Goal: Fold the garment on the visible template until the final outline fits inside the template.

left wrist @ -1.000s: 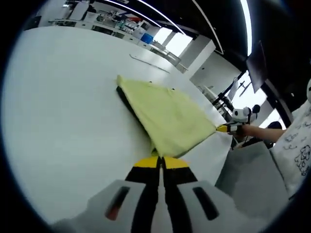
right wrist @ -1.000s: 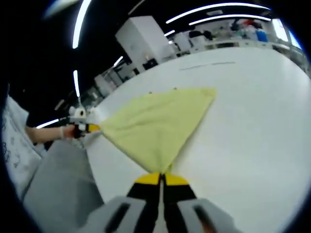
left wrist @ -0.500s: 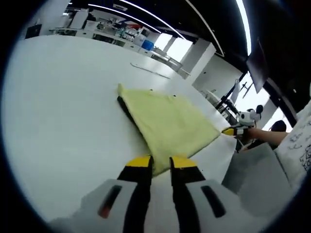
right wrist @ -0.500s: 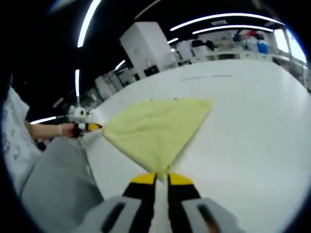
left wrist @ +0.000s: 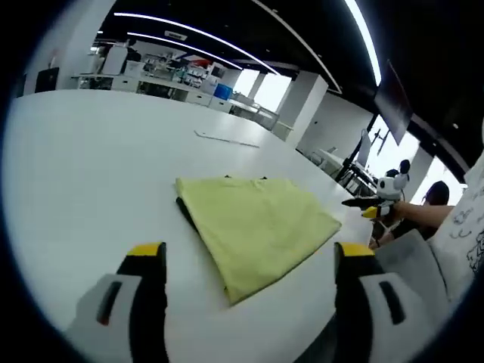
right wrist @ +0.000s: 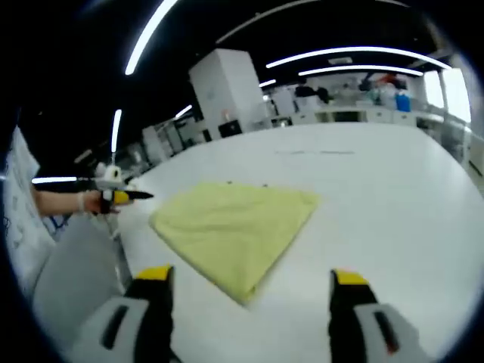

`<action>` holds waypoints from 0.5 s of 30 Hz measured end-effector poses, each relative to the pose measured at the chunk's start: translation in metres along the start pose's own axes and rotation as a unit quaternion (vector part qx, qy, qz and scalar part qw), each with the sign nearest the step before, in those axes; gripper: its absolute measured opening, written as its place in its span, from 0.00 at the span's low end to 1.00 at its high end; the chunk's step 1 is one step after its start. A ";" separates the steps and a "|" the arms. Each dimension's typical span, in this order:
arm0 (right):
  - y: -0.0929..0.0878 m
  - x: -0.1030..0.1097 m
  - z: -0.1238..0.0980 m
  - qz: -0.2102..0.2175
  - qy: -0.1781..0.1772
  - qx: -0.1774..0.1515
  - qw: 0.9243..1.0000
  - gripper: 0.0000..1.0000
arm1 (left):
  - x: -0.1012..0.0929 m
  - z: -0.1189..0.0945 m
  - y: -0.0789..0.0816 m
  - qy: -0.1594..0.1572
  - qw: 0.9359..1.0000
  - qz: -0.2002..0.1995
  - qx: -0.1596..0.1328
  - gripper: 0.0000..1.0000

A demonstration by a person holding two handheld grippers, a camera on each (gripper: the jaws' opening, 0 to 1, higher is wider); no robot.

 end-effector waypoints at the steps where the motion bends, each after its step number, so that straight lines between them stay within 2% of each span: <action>1: 0.001 0.001 0.001 0.000 0.001 0.000 1.000 0.98 | -0.001 -0.002 0.000 -0.002 1.000 0.017 0.010 0.96; 2: 0.000 0.002 0.003 -0.005 0.001 0.002 1.000 1.00 | -0.001 0.000 -0.001 0.002 1.000 0.018 0.010 0.99; 4: 0.001 0.001 0.004 -0.004 0.004 0.003 1.000 1.00 | 0.002 0.000 -0.002 0.005 1.000 0.024 0.016 0.99; 9: 0.003 0.002 0.006 -0.006 0.008 0.000 1.000 1.00 | 0.000 0.000 0.005 0.002 1.000 0.025 0.005 0.99; 15: 0.003 0.000 0.005 -0.009 0.008 -0.001 1.000 1.00 | 0.002 0.001 0.004 0.005 1.000 0.023 0.007 0.99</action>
Point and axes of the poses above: the point that each gripper's makers call its tool centre point, and the gripper's own axes: z roughly forward along the fingers, x roughly to its left, y roughly out of its top, the point moved 7 cm from there along -z, roughly backward along the fingers, and after that the axes turned 1 degree about y, right-handed, at the moved point
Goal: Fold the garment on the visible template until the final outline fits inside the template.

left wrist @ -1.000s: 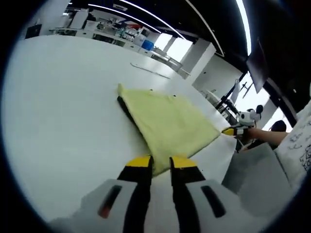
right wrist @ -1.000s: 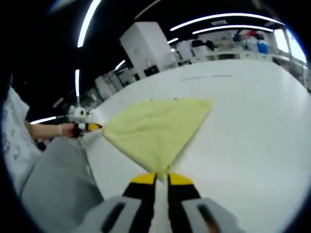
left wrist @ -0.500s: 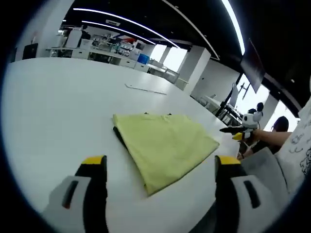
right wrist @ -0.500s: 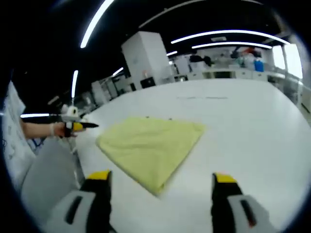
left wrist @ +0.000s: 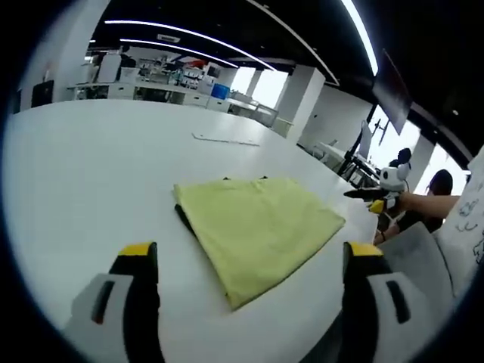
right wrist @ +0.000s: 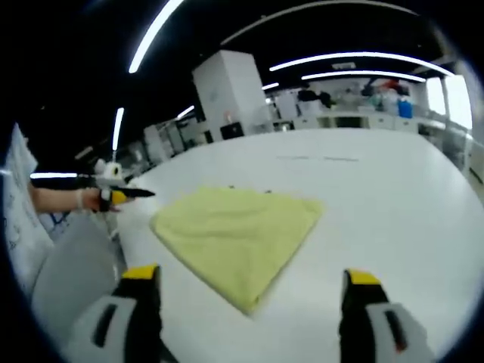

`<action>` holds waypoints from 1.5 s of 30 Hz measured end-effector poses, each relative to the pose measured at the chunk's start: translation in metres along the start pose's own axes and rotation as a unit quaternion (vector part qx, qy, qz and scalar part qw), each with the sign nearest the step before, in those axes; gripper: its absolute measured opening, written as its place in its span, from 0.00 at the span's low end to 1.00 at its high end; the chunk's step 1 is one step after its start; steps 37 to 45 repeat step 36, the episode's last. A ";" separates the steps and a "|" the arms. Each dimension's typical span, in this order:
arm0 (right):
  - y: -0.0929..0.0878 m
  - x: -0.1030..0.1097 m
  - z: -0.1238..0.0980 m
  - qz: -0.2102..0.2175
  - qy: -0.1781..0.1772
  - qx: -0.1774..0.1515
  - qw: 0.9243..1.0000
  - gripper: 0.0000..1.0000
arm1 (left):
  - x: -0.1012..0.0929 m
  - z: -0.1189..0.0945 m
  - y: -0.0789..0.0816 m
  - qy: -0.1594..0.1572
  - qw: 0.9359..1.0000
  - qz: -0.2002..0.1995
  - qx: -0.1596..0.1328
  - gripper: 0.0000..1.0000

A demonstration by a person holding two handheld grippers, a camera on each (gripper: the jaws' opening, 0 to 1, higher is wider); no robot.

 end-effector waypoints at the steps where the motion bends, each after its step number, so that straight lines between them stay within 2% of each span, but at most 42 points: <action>1: 0.000 0.000 0.000 0.001 0.000 0.000 1.000 1.00 | 0.000 0.000 0.000 0.000 1.000 -0.001 0.000 0.99; 24: -0.002 0.006 0.009 0.008 0.009 0.008 1.000 1.00 | -0.006 0.005 -0.014 0.001 1.000 -0.015 0.005 0.99; 32: -0.002 0.007 0.014 0.007 0.015 0.017 1.000 1.00 | 0.000 0.006 -0.016 0.002 1.000 -0.013 0.004 0.99; 45: -0.001 0.008 0.014 0.012 0.017 0.010 1.000 1.00 | -0.004 0.006 -0.017 0.003 1.000 -0.014 0.003 0.99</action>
Point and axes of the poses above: the point that each gripper's makers call its tool centre point, and the gripper's own axes: z roughly forward along the fingers, x roughly to its left, y roughly out of its top, the point moved 7 cm from there along -z, roughly backward along the fingers, and after that the axes turned 1 degree about y, right-handed, at the moved point
